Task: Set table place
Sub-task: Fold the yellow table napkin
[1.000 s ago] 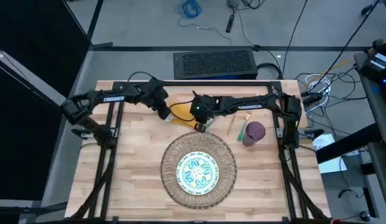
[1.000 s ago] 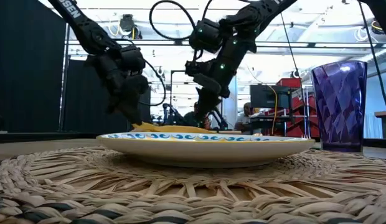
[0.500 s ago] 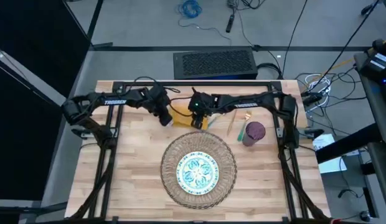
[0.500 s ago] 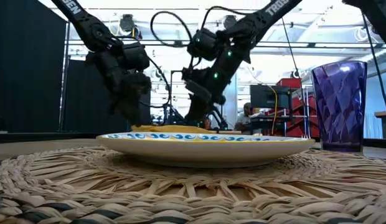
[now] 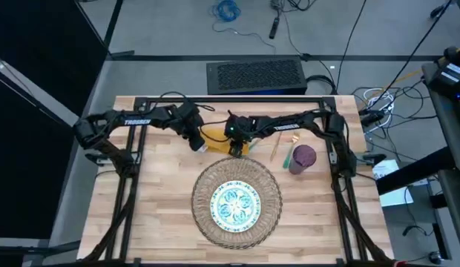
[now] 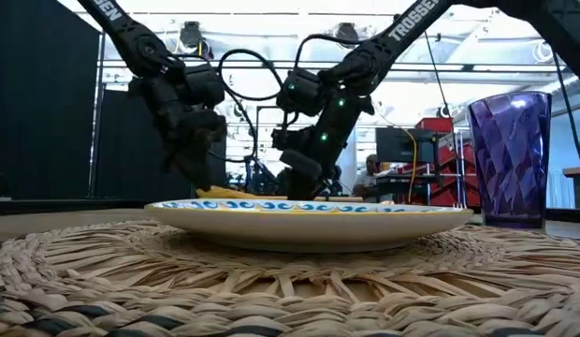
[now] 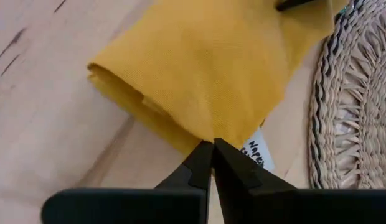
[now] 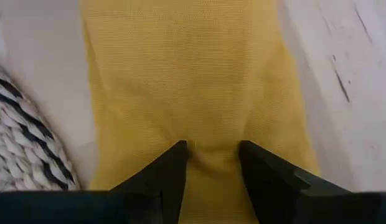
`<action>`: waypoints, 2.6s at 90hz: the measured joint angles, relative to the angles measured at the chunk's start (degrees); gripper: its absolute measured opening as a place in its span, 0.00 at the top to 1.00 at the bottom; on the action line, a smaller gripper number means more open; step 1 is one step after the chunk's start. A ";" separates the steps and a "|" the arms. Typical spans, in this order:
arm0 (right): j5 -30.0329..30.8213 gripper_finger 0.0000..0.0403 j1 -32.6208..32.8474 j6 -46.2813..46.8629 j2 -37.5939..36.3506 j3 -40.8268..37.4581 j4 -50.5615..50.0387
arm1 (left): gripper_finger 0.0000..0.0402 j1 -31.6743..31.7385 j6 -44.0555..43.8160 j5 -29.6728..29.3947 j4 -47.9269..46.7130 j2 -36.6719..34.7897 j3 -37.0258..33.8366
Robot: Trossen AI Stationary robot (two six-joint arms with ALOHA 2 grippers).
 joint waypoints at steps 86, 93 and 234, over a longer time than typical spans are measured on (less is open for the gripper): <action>0.02 0.66 -1.35 -1.40 -1.17 1.69 -1.85 | 1.00 0.10 0.30 0.25 9.25 -4.25 2.19; 0.01 0.66 -1.17 -1.62 -1.57 3.66 -3.70 | 1.00 0.10 -0.11 0.20 11.75 -2.10 2.32; -0.78 0.66 -3.32 -0.21 -9.92 5.47 -19.83 | 1.00 -1.80 -4.60 -3.02 10.25 9.78 1.91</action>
